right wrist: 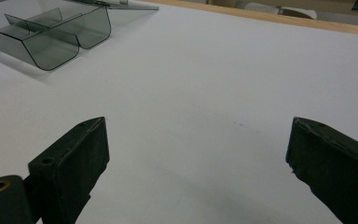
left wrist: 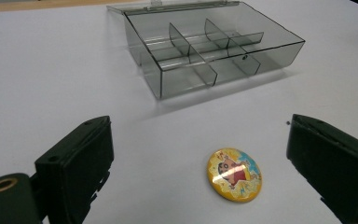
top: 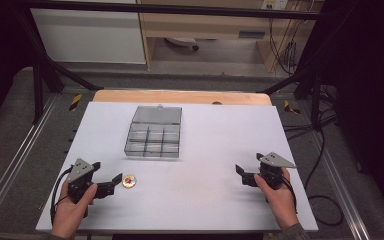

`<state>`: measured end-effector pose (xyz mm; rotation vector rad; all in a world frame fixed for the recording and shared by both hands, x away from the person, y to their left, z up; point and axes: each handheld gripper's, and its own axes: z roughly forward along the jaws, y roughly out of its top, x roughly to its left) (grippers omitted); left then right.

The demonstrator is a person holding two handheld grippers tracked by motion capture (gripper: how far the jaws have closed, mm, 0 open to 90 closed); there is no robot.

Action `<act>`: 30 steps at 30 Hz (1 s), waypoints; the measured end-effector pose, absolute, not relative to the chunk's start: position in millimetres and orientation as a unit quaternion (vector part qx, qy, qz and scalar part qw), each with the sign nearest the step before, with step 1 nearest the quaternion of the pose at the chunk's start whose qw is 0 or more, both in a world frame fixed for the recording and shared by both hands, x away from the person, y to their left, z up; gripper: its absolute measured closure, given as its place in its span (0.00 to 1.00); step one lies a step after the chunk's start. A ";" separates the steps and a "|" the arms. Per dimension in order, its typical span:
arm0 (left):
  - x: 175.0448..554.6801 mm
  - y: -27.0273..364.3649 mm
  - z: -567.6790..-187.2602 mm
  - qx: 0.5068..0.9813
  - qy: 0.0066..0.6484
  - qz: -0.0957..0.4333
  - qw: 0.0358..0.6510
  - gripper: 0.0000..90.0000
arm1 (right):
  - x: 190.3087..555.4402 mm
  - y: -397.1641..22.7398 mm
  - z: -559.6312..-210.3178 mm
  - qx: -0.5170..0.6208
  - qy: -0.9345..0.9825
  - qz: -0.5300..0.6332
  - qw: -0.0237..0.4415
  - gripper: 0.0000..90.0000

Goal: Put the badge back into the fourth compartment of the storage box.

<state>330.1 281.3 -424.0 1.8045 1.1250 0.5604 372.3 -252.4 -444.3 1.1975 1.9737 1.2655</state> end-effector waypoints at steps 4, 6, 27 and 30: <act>330.2 277.5 -424.8 0.737 0.450 0.223 0.453 0.07 | 370.7 -258.6 -441.9 0.449 0.717 0.476 0.241 0.07; 331.2 276.9 -425.4 0.739 0.448 0.222 0.452 0.07 | 369.3 -258.3 -441.9 0.450 0.718 0.476 0.237 0.06; 353.4 269.6 -438.7 0.766 0.443 0.184 0.428 0.08 | 368.2 -249.6 -444.9 0.446 0.727 0.472 0.223 0.04; 352.8 267.3 -440.5 0.772 0.442 0.178 0.421 0.08 | 368.3 -248.8 -445.3 0.441 0.731 0.470 0.225 0.04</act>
